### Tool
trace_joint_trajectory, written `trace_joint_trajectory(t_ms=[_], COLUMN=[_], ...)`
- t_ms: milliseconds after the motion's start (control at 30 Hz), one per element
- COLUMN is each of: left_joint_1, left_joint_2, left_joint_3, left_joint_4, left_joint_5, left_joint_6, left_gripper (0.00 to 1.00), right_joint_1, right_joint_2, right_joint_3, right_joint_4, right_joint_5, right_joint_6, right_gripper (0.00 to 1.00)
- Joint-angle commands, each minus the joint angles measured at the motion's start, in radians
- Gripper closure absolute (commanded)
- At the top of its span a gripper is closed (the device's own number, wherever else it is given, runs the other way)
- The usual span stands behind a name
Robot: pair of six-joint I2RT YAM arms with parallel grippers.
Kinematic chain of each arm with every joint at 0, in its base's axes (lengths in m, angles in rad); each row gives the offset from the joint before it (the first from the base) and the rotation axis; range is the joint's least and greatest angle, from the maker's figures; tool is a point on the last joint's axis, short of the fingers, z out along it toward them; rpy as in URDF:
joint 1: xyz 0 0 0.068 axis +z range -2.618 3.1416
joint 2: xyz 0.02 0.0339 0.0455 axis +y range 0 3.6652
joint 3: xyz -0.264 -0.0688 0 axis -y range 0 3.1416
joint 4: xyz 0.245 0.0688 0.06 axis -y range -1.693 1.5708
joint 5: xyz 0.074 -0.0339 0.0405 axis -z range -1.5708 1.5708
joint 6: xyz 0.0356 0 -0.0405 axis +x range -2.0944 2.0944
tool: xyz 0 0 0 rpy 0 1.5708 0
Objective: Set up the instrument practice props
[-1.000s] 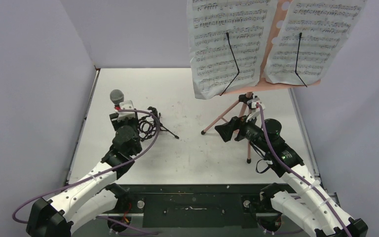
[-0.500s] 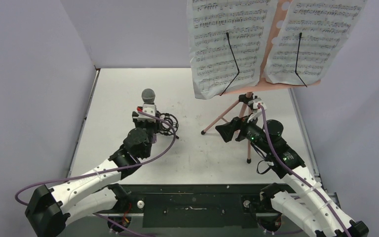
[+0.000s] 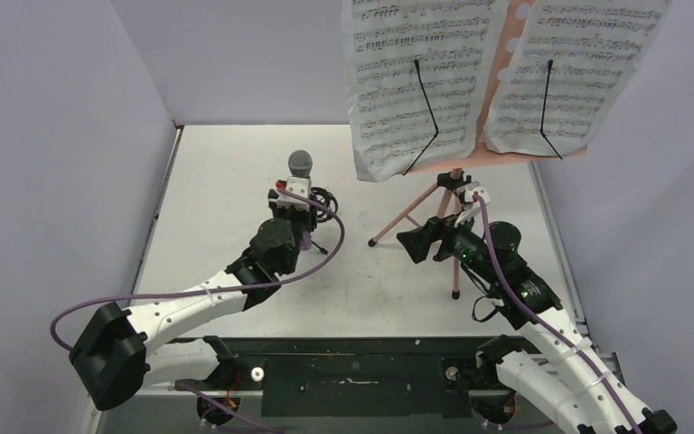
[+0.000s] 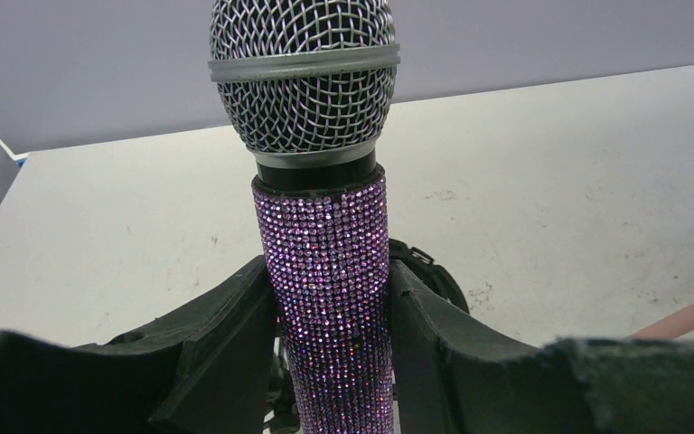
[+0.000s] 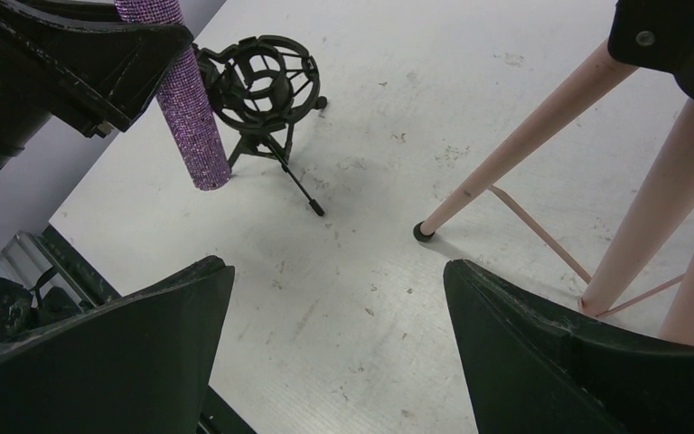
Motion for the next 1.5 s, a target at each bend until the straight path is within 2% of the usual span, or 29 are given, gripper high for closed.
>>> trace_joint_trajectory(t_ms=[0,200,467,700,833,967,1200,1467], left_joint_1=[-0.012,-0.017,-0.019,-0.018,-0.019,-0.021,-0.052,-0.1], left_joint_2=[0.029,0.016,-0.138,-0.231,-0.244,-0.222,-0.117,0.014], left_joint_3=[0.077,0.081,-0.019,-0.105,-0.174,-0.236,-0.23,-0.165], left_joint_4=[0.168,0.143,0.109,0.064,0.121,0.243,0.387,0.456], left_joint_5=[0.037,0.094,0.365,0.662,0.796,0.912,1.04,1.076], left_joint_6=[-0.016,-0.026,-0.113,-0.189,-0.244,-0.293,-0.351,-0.368], left_gripper=[1.0,1.0,1.0,1.0,1.0,1.0,1.0,1.0], right_joint_1=[0.004,0.003,0.004,0.005,0.005,0.006,0.019,0.107], right_joint_2=[-0.011,-0.01,-0.002,0.011,0.018,0.026,0.046,0.079], right_joint_3=[0.008,0.013,0.015,0.014,0.008,-0.002,-0.025,-0.021], right_joint_4=[0.025,0.021,0.036,0.05,0.098,0.17,0.32,0.388], right_joint_5=[0.012,0.015,-0.002,-0.038,-0.113,-0.226,-0.385,-0.421], right_joint_6=[-0.017,-0.021,-0.014,-0.015,-0.005,0.009,0.051,0.052], right_gripper=[0.1,0.1,0.1,0.1,0.1,0.09,0.0,0.21])
